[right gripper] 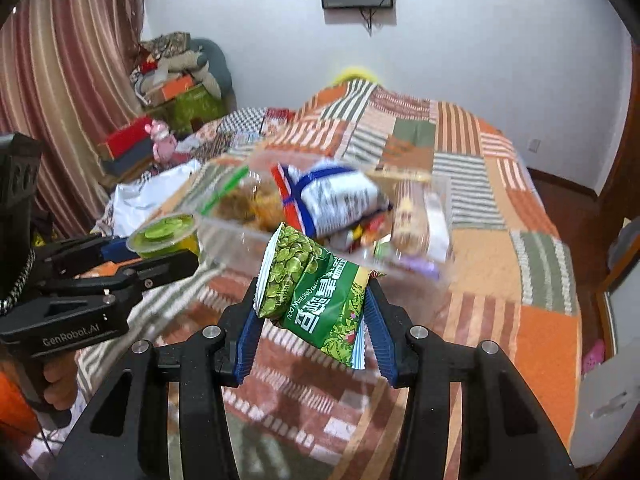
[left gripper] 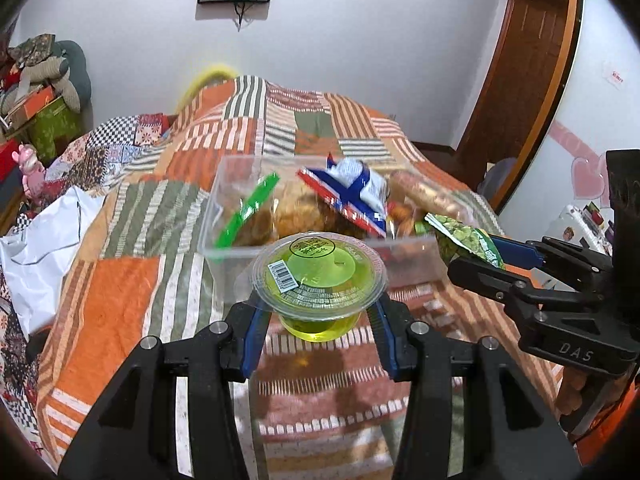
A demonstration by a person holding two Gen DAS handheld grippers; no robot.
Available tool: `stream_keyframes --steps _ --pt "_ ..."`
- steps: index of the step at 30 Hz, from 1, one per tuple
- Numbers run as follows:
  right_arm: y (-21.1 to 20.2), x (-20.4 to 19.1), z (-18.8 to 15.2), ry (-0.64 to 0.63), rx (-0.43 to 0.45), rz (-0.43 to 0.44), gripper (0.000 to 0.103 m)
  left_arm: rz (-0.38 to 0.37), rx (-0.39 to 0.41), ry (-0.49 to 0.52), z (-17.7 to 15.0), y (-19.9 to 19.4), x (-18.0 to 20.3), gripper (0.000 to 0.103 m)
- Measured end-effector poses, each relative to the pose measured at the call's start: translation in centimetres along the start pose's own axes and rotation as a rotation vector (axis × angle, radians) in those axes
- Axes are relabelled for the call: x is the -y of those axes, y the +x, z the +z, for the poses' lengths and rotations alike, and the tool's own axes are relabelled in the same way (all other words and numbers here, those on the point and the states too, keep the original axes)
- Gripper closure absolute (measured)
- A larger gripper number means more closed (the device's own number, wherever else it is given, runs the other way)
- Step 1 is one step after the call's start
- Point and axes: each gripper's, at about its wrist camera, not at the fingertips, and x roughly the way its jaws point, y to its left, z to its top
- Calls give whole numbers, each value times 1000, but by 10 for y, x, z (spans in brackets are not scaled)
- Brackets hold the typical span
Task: Organize snacks
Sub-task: 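Lower the jelly cup and pea-snack bag into the clear box and open both tools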
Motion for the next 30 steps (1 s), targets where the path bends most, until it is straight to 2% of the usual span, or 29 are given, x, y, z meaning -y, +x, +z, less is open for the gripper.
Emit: stream_keyframes --steps 9,30 --pt "11 6 23 33 40 -24 58 -2 14 -8 23 18 -4 57" --pt "52 15 33 71 -4 -37 58 26 -31 -12 40 69 -12 57"
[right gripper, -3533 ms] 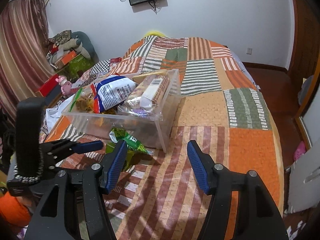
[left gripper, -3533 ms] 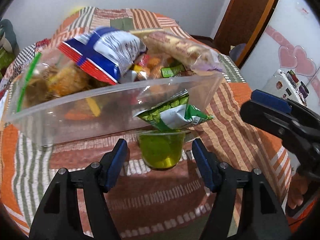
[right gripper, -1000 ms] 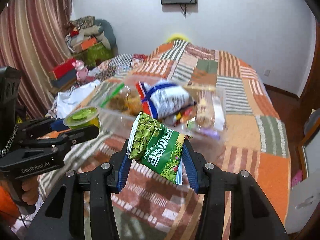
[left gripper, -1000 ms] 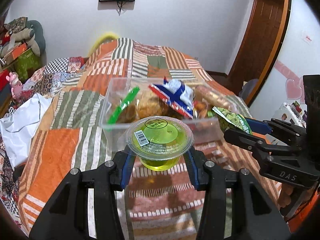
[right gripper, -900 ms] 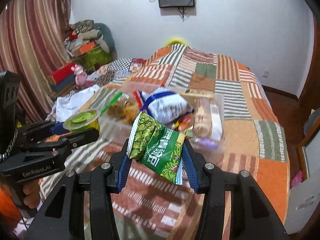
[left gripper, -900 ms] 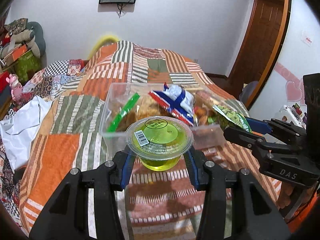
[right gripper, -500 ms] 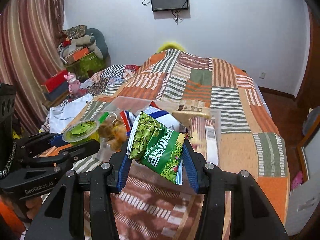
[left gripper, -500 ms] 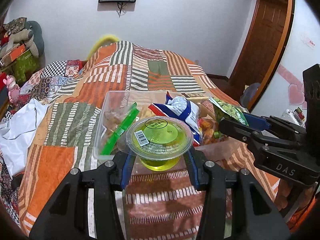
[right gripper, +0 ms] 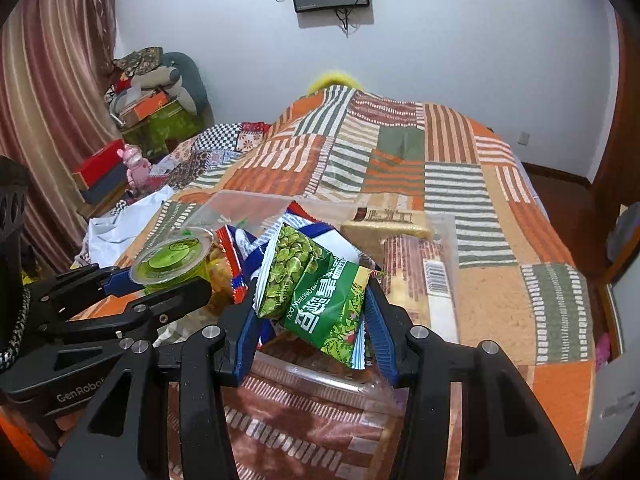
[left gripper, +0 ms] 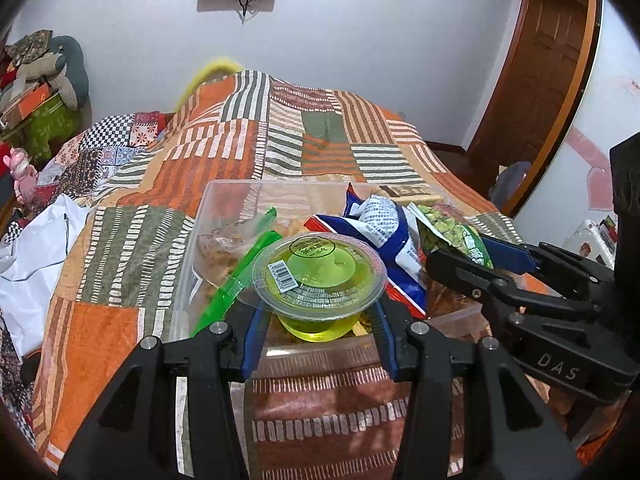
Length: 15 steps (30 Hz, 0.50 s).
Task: Organize snacks
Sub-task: 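Lower the jelly cup and pea-snack bag into the clear box and open both tools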
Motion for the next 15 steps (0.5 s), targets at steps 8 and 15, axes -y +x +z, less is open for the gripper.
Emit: stream_keyframes --steps 8,15 --pt "0 -4 0 -39 -1 -18 55 2 -11 11 0 9 2 57" --pt "-3 0 2 -19 0 10 47 -1 -39 2 -3 12 0 55"
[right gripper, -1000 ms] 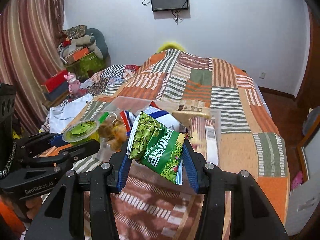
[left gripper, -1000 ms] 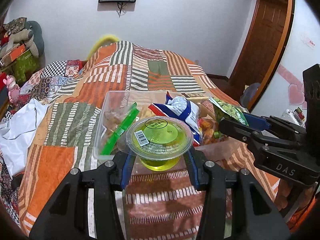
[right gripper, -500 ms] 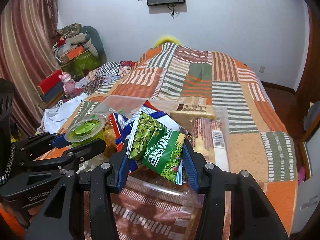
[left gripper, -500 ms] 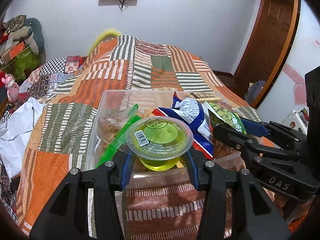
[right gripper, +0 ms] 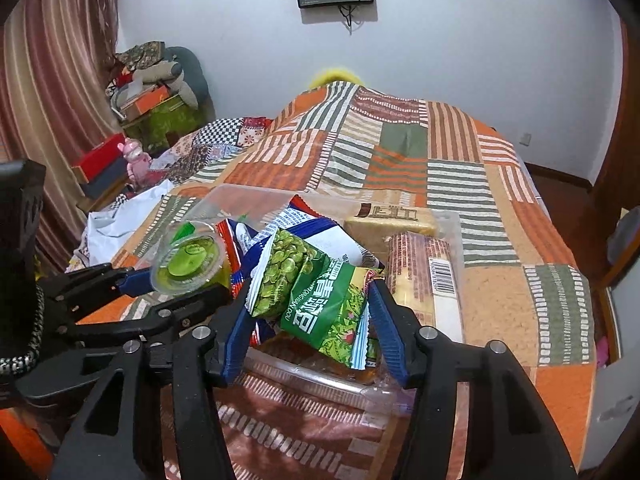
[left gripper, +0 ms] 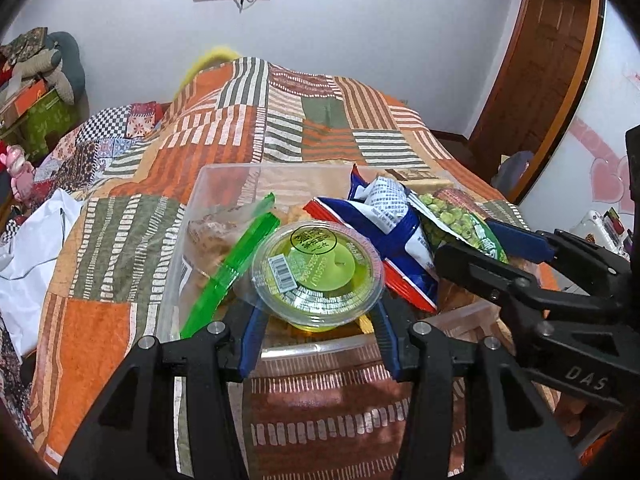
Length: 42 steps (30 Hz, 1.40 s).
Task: Organize snacks
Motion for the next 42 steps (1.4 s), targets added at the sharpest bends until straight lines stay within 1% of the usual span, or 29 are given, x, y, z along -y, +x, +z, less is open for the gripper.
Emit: stream_keyframes --steps 2,3,5,7,9,10,11,12,13,16,21,25,28,33,37,41,42 --pt "-3 0 0 0 13 -6 39 -1 2 -4 -1 -2 -2 54" --pt "-5 0 1 -2 21 -16 37 -2 3 -8 -2 -3 -3 52" --pt "-8 -1 1 -8 40 -39 30 -6 2 -16 -2 -6 -4 49" --pt "-9 0 2 -7 46 -47 29 -15 2 -22 -3 -8 -5 46" --pt "-12 1 3 2 50 -39 29 -16 5 -22 -4 -11 -4 46" --pt "-15 1 3 5 53 -34 29 -20 11 -20 -4 -13 -3 43" --pt "-16 0 4 4 55 -32 29 -20 27 -18 -4 -18 -2 40" --pt "-19 1 3 6 59 -27 29 -11 38 -16 -4 -21 -1 35" --pt "-20 1 4 10 63 -23 29 8 57 -6 -3 -26 1 32" --pt "-31 3 4 18 82 -18 29 17 98 25 0 -40 8 30" --pt "-56 2 3 19 124 -15 29 13 162 31 3 -68 12 28" --pt "-83 -2 1 5 178 -17 29 2 212 27 2 -96 13 28" --pt "-105 -7 2 -6 226 -11 29 -21 257 39 0 -123 16 28" --pt "-142 -15 -2 -14 308 8 28 3 395 86 -10 -177 29 27" --pt "-166 -24 -10 -29 362 7 26 13 474 100 -19 -212 38 24" --pt "-186 -33 -19 -39 410 9 20 4 516 101 -27 -232 42 22" --pt "-189 -34 -20 -41 419 5 20 -2 523 101 -29 -236 44 20"
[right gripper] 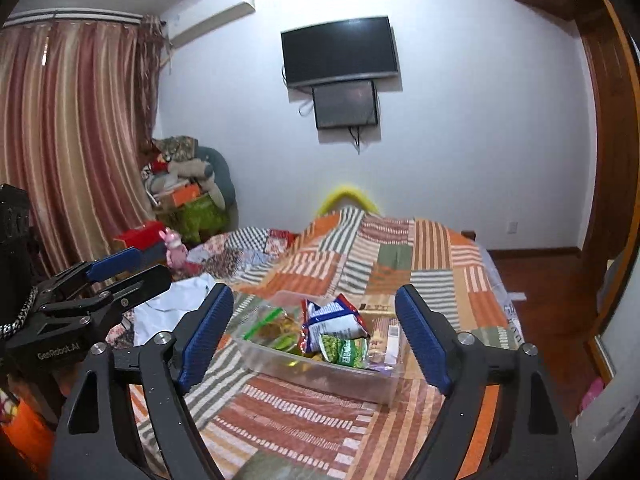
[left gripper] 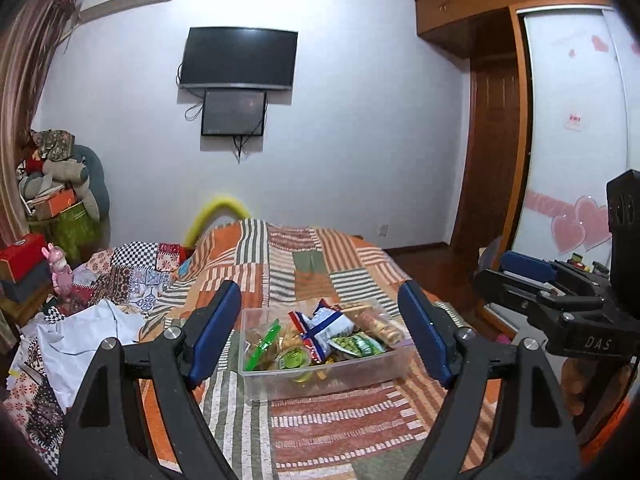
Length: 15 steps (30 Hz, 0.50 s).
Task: Organize snacks
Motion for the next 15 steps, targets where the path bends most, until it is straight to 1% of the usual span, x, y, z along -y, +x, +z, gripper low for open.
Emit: stream_keyframes --steps 3,4,5,7,9,15 --pt "-8 -5 0 -14 22 -12 17 -3 23 -3 -1 -11 4 12" --pt "-9 -5 0 -12 29 -20 12 -4 28 -3 -1 -13 5 10" --pt "-10 -5 -1 -9 39 -28 5 -5 31 -3 -2 -15 7 9" --pt "-13 -4 -1 -3 57 -39 0 -2 35 -5 -2 -18 7 4" --pt "-12 -4 0 -5 60 -45 0 6 41 -8 -3 -20 7 1" --pt "-15 -4 -2 0 57 -37 0 21 41 -3 -7 -19 6 1"
